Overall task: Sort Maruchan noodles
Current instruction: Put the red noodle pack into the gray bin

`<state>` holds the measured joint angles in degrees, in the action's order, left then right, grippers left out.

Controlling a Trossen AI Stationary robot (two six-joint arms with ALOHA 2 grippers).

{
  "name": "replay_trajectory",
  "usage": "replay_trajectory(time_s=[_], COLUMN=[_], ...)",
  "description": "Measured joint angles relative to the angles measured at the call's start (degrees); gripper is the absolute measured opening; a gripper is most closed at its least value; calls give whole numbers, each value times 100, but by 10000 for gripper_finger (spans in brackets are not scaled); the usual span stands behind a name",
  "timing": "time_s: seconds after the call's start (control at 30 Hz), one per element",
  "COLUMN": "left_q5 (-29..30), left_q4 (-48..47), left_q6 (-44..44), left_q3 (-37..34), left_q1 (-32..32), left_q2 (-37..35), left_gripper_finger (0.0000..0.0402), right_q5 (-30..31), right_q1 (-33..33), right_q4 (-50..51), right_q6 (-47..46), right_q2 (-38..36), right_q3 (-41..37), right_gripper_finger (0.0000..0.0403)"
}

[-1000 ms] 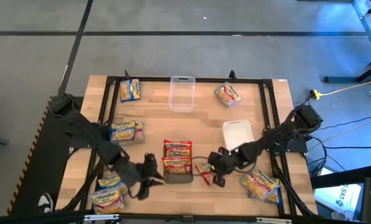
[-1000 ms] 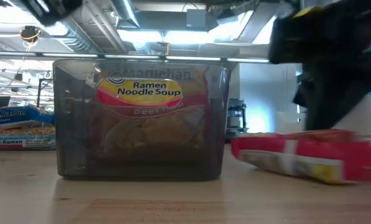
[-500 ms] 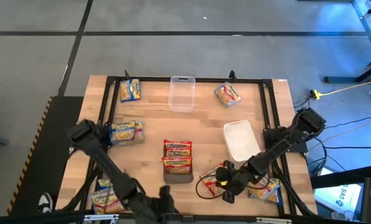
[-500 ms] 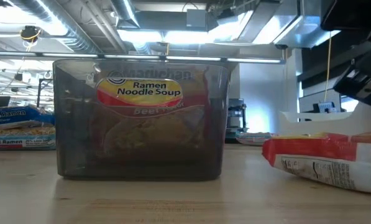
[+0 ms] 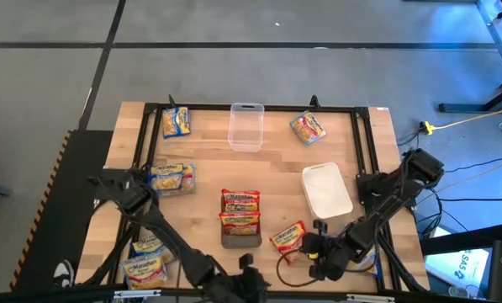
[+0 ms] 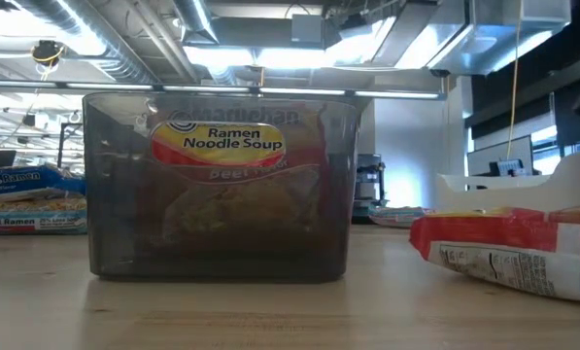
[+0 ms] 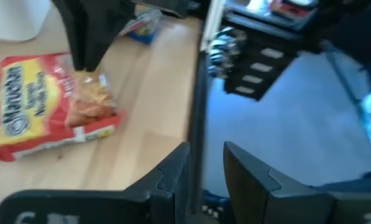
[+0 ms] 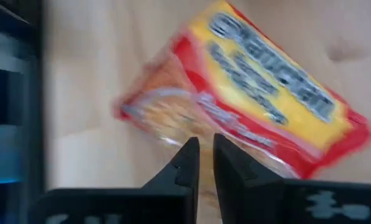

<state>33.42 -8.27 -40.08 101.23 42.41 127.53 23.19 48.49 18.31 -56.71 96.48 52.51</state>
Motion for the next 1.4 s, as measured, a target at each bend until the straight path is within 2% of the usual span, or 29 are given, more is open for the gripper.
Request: replay_trajectory(time_s=[0.17,0.27,0.43,0.53,0.7,0.93,1.03,1.13,1.27,1.4], left_q5=[-105,-149,-112,-223,-339,-508,-599,-661,-741,-758], left_q4=[186,148,171,181,494,528,499,443,451,415], left_q6=[-30,-30,148,147,148,236,315,407,583,617], left_q3=[5,7,7,7,7,4,2,2,2,2], left_q1=[-161,-181,-173,-181,-137,-223,-310,-374,-393,-393], left_q2=[227,248,246,246,429,523,532,532,532,532], left_gripper_finger=[90,90,90,90,90,90,90,90,90,90], right_q5=[-26,-525,-993,-777,-438,-219,-241,-163,-117,-230], right_q1=[-9,17,208,284,708,1309,1432,1426,1354,1245], right_q4=[-88,-706,-1898,-1567,-1131,-998,-968,-1031,-1255,-1342], right_q6=[72,140,298,225,-598,-2644,-3238,-3631,-3732,-3748], right_q2=[276,374,371,210,-156,-169,-169,-109,30,156], right_q3=[2,14,34,132,44,-210,-273,-320,-341,-347], right_gripper_finger=[25,25,25,25,25,35,77,148,249,319])
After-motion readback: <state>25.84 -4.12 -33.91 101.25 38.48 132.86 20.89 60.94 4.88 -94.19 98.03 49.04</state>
